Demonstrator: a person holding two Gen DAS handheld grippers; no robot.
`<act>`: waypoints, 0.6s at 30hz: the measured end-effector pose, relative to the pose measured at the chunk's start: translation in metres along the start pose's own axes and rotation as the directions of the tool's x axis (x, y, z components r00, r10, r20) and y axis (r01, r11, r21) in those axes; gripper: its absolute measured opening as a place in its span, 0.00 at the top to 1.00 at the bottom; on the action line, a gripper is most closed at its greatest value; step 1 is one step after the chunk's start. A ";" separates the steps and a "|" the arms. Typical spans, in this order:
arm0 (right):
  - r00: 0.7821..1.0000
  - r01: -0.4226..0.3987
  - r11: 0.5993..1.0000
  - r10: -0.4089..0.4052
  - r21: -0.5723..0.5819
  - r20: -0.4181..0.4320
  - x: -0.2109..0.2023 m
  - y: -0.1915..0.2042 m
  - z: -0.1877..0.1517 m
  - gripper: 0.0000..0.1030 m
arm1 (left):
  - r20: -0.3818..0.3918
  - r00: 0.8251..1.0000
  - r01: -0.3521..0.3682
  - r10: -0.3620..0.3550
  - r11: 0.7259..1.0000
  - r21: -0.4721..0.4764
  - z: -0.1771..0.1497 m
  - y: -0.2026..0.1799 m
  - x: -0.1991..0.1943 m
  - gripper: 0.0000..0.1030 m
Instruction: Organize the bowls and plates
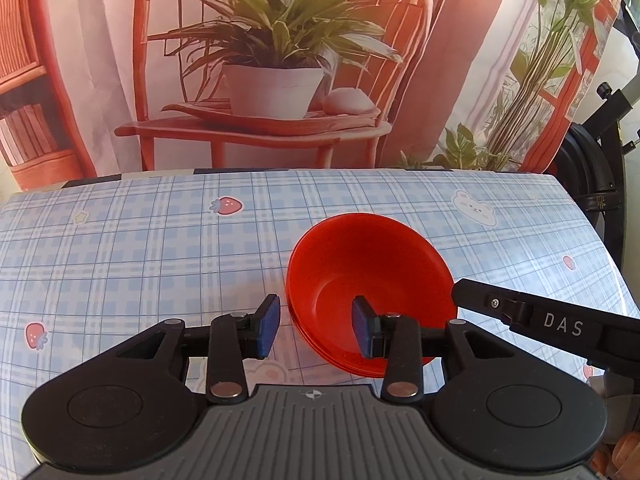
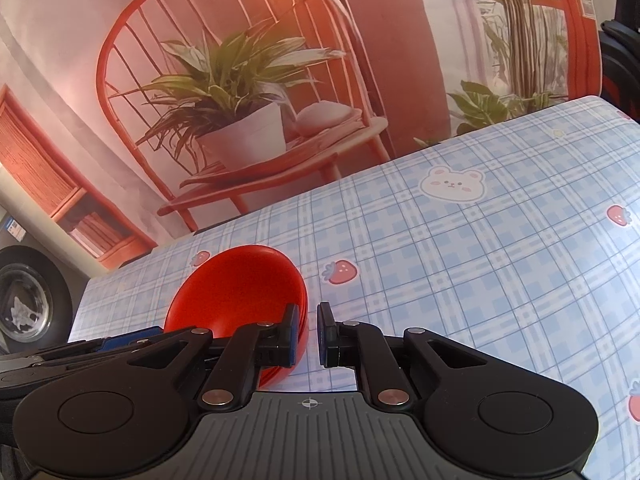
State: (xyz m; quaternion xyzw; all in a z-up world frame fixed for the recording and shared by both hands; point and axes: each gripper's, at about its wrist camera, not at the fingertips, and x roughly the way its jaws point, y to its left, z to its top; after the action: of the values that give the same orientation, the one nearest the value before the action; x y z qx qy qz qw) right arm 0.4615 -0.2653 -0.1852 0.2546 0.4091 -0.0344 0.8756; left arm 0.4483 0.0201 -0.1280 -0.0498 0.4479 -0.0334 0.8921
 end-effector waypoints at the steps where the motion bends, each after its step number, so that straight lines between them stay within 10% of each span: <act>1: 1.000 0.001 1.000 -0.001 0.000 0.001 0.000 0.000 0.000 0.88 | 0.000 1.000 0.000 0.000 1.000 -0.007 0.000 0.002 0.001 0.60; 13: 1.000 -0.013 1.000 0.013 0.026 -0.019 0.012 -0.004 0.002 0.84 | 0.002 0.996 0.093 -0.094 0.986 -0.140 -0.006 0.020 0.019 0.61; 18: 0.999 -0.019 0.999 0.020 0.040 -0.035 0.020 -0.003 0.001 0.84 | 0.008 0.993 0.115 -0.116 0.982 -0.149 -0.008 0.021 0.024 0.77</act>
State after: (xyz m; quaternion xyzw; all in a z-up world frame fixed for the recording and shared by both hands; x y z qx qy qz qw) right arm 0.4745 -0.2655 -0.2012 0.2764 0.4212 -0.0295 0.8633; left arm 0.4562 0.0383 -0.1545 -0.1423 0.4460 -0.0515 0.8821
